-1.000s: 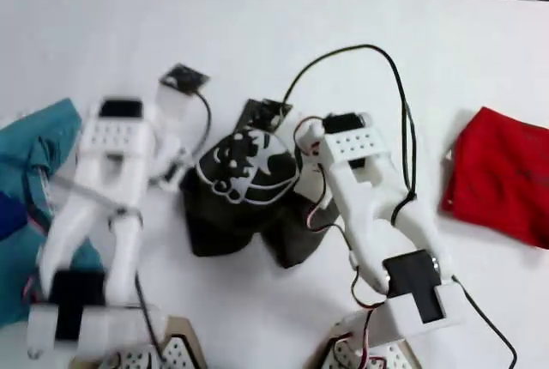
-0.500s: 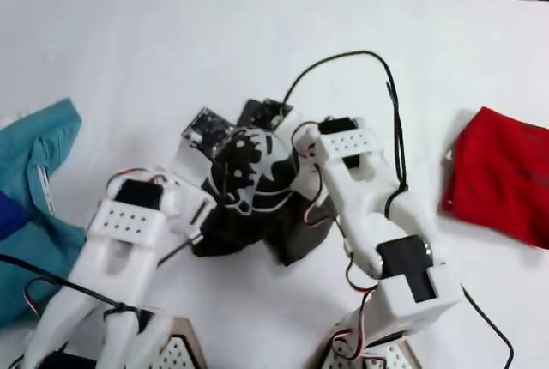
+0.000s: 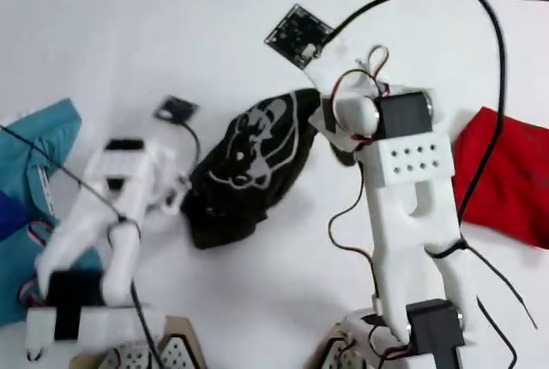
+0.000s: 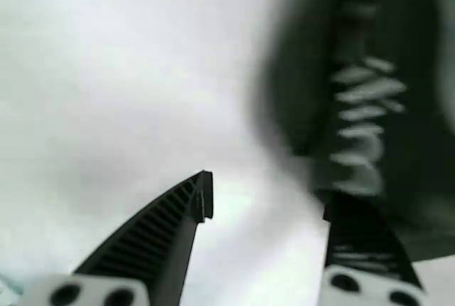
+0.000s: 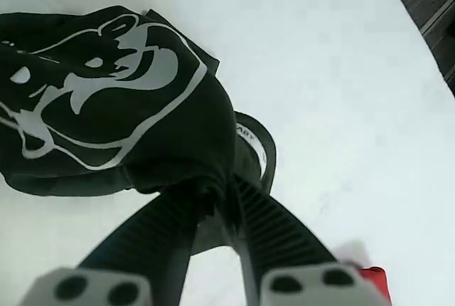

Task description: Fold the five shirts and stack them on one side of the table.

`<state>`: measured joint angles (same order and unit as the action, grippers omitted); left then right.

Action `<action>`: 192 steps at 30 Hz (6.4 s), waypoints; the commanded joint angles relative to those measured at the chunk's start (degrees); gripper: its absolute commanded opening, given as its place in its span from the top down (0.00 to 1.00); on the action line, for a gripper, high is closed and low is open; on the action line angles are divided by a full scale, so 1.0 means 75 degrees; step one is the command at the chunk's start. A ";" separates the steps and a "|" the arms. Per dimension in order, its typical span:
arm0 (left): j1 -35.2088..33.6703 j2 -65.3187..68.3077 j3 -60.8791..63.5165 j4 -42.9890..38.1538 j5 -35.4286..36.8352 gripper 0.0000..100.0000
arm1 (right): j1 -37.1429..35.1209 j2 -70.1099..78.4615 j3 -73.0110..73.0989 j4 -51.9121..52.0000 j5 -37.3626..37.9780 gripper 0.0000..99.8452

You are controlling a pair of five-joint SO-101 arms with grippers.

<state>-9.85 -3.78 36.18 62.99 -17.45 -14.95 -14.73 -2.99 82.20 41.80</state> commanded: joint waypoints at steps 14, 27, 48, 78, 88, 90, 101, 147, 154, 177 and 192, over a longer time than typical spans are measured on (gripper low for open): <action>-0.0844 0.2755 -0.6722 0.4818 -0.0223 0.73 | 0.0287 0.1201 0.1289 -0.0838 -0.0059 0.79; 0.2122 -0.2602 -0.0651 0.2989 -0.1313 0.73 | 0.2549 0.1201 0.0445 -0.0850 -0.0129 0.76; 0.2520 0.0469 -0.0568 0.2098 -0.1512 0.74 | 0.2960 0.1190 0.0434 -0.0510 -0.0129 0.76; 0.3130 -0.0692 -0.0838 0.2637 -0.2321 0.82 | 0.2948 0.1248 0.0457 -0.0369 -0.0129 0.76; 0.3141 -0.1477 0.1823 -0.0023 -0.1336 0.79 | 0.2936 0.1248 0.0445 -0.0416 -0.0129 0.76; 0.3130 -0.1477 0.1940 -0.0328 -0.1160 0.79 | 0.2878 0.1248 0.0445 -0.0416 -0.0129 0.76; 0.2262 -0.1453 0.1987 -0.1512 -0.1114 0.81 | 0.2526 0.1248 0.0457 -0.0358 -0.0129 0.76; -0.2708 -0.1547 -0.2303 0.2884 -0.3997 0.79 | -0.0662 0.0522 0.7467 -0.5351 0.0656 0.68; -0.2473 -0.1465 -0.2139 0.3223 -0.3083 0.79 | -0.0264 0.1237 0.6166 -0.5410 0.0645 0.99; 0.0340 -0.1465 0.1530 -0.1747 -0.0527 0.79 | -0.0826 -0.1073 0.3399 -0.1776 -0.0422 0.79; -0.1067 -0.1453 0.1131 -0.2028 0.0070 0.79 | -0.0006 -0.1073 0.6494 -0.4038 -0.0527 0.56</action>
<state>-17.23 -13.19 46.99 48.66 -17.27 -17.85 -20.62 44.57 53.01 36.88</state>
